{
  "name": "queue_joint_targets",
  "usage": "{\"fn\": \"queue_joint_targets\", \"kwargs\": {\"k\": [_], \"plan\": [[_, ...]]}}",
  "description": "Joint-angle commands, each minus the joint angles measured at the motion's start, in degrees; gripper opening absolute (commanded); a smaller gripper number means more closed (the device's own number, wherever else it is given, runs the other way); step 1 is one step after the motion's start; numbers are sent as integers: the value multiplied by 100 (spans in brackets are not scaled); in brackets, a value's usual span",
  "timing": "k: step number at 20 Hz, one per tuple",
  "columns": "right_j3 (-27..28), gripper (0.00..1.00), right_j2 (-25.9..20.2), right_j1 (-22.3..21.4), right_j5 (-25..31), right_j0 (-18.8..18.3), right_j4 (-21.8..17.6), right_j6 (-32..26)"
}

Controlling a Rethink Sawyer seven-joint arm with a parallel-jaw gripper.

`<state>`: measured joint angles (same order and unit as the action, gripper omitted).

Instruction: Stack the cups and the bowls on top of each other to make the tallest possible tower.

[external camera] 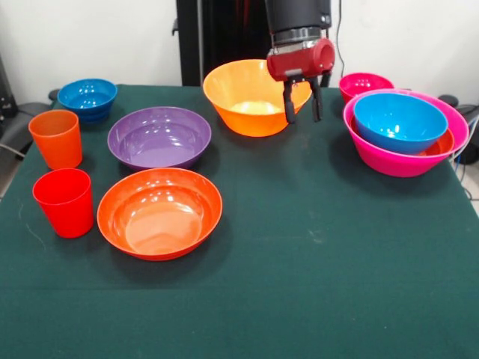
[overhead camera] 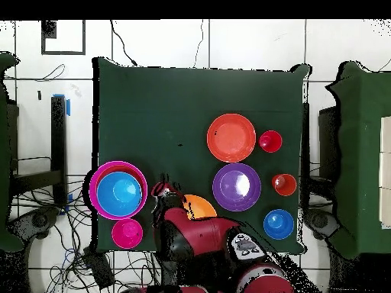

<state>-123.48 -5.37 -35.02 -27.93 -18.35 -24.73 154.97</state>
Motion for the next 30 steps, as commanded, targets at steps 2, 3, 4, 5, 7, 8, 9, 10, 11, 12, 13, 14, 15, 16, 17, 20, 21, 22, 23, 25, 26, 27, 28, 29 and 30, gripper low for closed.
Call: {"fn": "queue_joint_targets", "kwargs": {"k": [2,3,4,5,7,8,9,10,11,12,13,14,15,16,17,20,21,22,23,25,26,27,28,29,30], "plan": [[446,100,-98,321,-45,51,-303,109],[432,100,-94,315,-37,48,-323,117],[420,100,-106,284,-10,25,-347,126],[408,100,-107,271,5,15,-370,134],[359,100,-104,221,39,6,-404,152],[321,100,-101,185,59,6,-416,162],[216,100,-126,30,177,-11,-433,181],[133,100,-176,-136,314,-67,-463,195],[-18,100,-249,-405,534,-129,-467,211],[-170,100,-322,-675,754,-190,-472,226],[-327,100,-390,-946,1009,-241,-422,221],[-485,100,-457,-1217,1263,-292,-373,216],[-600,100,-490,-1409,1521,-331,-277,181],[-716,100,-524,-1602,1780,-370,-182,146],[-737,100,-418,-1620,1859,-320,-115,126],[-728,100,-108,-1577,1947,-183,-32,101],[-685,100,-10,-1516,1944,-109,-11,125],[-643,100,88,-1455,1941,-35,11,150],[-600,100,187,-1394,1937,39,33,174],[-516,100,383,-1271,1930,186,76,223],[-482,100,427,-1192,1919,207,85,249],[-386,100,577,-980,1824,319,133,278],[-334,100,734,-842,1693,462,178,301],[-225,100,935,-612,1515,635,264,326],[-186,100,1008,-513,1436,690,299,339]]}}
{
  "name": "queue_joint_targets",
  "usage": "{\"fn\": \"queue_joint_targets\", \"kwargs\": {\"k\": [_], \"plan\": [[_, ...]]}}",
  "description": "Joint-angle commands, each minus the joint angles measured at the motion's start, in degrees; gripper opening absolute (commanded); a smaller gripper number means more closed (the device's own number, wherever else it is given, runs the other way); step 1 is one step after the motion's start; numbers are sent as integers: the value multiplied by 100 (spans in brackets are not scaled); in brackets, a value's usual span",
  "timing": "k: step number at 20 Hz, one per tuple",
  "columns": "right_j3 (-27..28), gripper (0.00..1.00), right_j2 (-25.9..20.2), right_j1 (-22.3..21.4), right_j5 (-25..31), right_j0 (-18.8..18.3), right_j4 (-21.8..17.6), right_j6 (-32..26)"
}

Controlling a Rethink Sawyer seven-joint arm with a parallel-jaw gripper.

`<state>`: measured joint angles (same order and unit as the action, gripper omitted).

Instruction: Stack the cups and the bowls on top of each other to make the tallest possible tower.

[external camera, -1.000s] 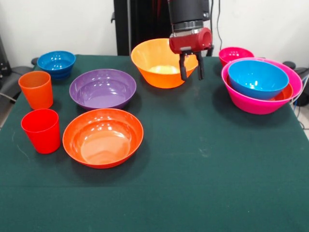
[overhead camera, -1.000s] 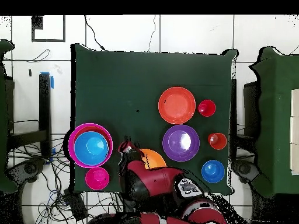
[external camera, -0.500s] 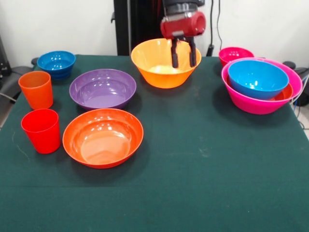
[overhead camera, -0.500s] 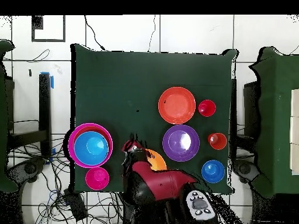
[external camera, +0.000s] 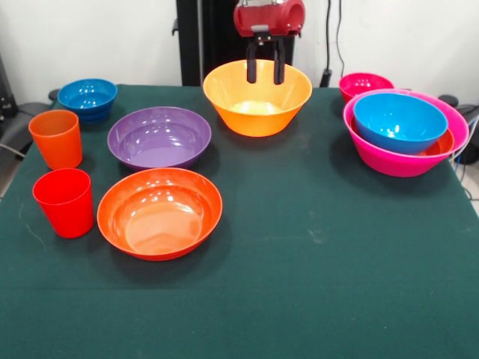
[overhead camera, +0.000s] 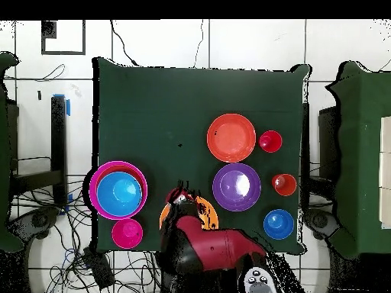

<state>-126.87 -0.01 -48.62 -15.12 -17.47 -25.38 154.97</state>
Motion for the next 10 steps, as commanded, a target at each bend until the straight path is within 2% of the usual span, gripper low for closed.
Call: {"fn": "queue_joint_targets", "kwargs": {"k": [1,6,10], "plan": [[240,100,610,1052,-13,737,448,368],[432,100,899,1684,-583,1144,751,505],[605,100,861,1879,-697,1189,864,502]]}}
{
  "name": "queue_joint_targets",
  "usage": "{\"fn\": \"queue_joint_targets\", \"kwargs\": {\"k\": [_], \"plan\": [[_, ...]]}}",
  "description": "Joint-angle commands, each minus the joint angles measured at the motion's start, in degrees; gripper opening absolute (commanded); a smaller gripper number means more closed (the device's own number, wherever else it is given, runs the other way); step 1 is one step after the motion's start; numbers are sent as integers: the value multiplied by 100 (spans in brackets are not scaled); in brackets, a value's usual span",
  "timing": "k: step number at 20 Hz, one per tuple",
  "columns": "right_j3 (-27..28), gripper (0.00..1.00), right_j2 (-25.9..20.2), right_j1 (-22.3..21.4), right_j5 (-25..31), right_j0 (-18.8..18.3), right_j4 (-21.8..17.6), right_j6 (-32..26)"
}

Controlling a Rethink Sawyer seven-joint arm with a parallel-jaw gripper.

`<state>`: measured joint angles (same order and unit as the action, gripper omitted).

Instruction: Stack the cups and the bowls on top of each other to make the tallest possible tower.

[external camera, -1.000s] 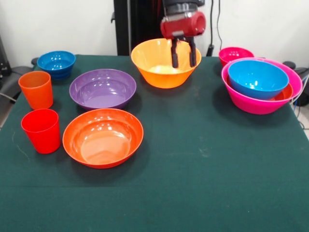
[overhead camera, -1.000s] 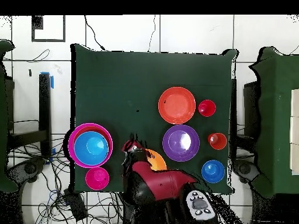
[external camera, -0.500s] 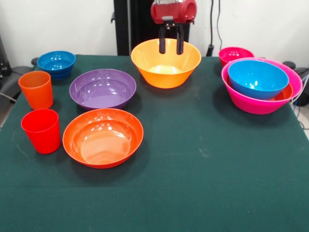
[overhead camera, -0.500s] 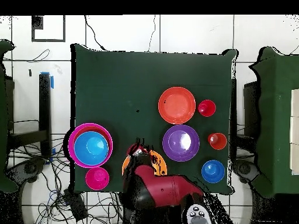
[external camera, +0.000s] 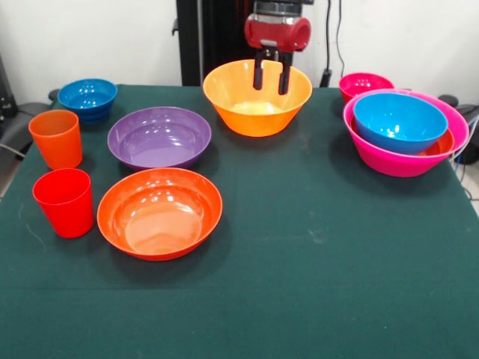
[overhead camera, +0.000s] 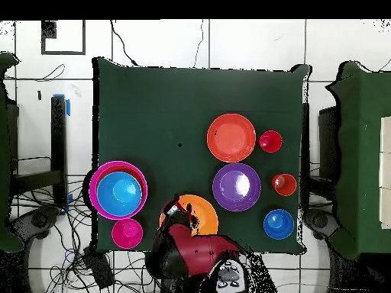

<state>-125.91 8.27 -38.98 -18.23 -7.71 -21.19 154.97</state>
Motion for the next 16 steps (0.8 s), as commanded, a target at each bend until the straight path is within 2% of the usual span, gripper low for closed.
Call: {"fn": "queue_joint_targets", "kwargs": {"k": [1,5,11,16], "plan": [[544,100,35,981,-447,253,505,510],[688,100,40,1281,-704,341,639,523],[850,100,32,1548,-881,267,622,439],[893,100,31,1575,-884,147,463,375]]}}
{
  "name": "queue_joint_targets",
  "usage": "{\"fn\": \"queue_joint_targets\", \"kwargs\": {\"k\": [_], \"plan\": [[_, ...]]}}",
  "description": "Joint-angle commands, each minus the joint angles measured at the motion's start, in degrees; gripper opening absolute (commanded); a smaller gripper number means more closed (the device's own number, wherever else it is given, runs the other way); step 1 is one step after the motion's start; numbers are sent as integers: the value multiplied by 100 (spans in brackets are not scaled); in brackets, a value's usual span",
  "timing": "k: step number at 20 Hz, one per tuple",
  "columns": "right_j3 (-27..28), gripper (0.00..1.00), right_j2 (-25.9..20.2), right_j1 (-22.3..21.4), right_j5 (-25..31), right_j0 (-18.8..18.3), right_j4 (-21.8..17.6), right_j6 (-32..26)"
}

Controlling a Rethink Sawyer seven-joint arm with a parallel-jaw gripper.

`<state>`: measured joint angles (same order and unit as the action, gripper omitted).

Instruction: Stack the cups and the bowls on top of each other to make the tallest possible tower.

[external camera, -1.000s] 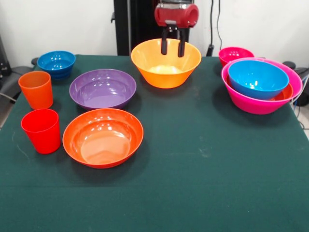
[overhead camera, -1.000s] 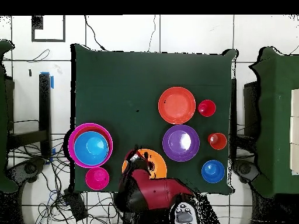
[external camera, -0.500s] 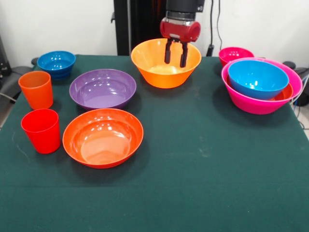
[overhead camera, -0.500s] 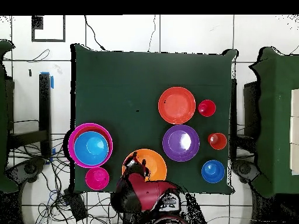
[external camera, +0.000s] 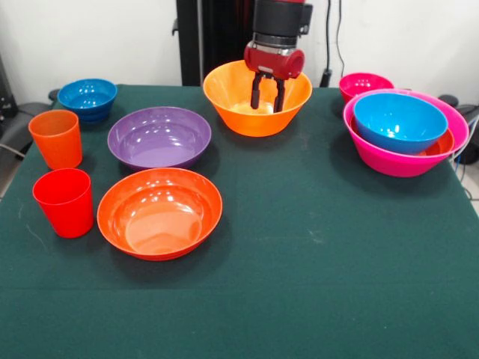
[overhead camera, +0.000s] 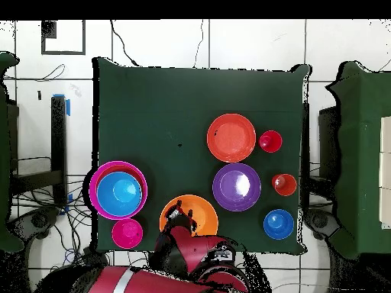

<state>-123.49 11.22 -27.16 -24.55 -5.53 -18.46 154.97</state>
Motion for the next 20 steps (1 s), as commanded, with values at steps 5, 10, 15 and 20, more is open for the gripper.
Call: {"fn": "queue_joint_targets", "kwargs": {"k": [5,10,15,20], "plan": [[492,100,-242,195,-197,-46,115,363],[374,100,-187,-70,-26,-67,-41,259],[-71,100,-324,-1251,954,-288,-355,45],[-326,100,-798,-2272,1896,-733,-629,-205]]}}
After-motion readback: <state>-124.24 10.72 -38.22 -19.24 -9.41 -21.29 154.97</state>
